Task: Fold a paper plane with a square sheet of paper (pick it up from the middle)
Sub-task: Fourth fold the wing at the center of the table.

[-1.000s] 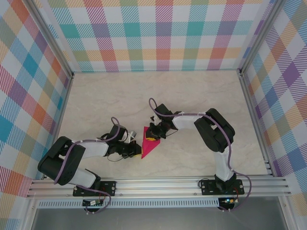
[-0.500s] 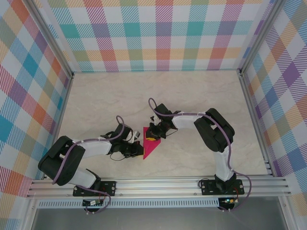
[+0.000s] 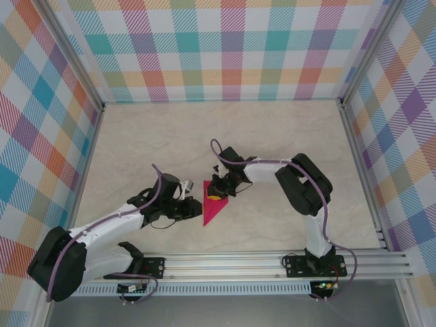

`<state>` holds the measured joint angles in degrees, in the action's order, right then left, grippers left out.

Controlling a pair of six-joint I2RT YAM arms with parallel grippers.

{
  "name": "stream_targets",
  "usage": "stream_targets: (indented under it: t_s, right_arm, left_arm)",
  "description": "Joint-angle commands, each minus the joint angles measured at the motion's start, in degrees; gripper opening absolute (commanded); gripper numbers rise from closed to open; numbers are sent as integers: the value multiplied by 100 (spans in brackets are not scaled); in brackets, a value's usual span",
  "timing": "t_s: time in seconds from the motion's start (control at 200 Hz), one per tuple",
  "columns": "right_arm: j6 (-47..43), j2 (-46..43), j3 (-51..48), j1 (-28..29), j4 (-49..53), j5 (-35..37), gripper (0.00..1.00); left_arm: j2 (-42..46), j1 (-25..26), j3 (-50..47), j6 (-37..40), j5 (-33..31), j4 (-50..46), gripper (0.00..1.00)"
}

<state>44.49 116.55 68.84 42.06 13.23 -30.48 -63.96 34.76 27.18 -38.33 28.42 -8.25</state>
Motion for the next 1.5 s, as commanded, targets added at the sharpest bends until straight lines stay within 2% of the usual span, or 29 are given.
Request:
stream_targets:
  t_s: [0.0,0.205,0.4,0.63,0.81,1.095,1.18,1.38,1.495]
  right_arm:
    - [-117,397,-107,-14,458,390,11]
    - [-97,369,-168,-14,446,409,11]
    - [-81,406,-152,-14,416,377,11]
    - [-94,428,-125,-14,461,385,11]
    - [-107,453,-151,-15,470,406,11]
    - [-92,458,-146,-14,496,421,11]
    - [-102,472,-143,-13,497,398,11]
    - [-96,462,-178,-14,496,420,11]
    - [-90,466,-173,-17,488,420,11]
  left_arm:
    - [-290,47,59,-484,47,709,15]
    - [-1292,46,15,-882,216,1911,12]
    - [-1824,48,-115,-841,67,2044,11]
    - [-2199,48,-395,-779,234,2083,11]
    - [-1954,57,-804,-714,346,1938,12]
    - [-1523,204,-801,-309,787,1326,15]
    - [-1223,213,-721,-223,671,950,14]
    - [115,206,-426,-360,189,382,16]
    - [340,211,-239,-377,51,328,17]
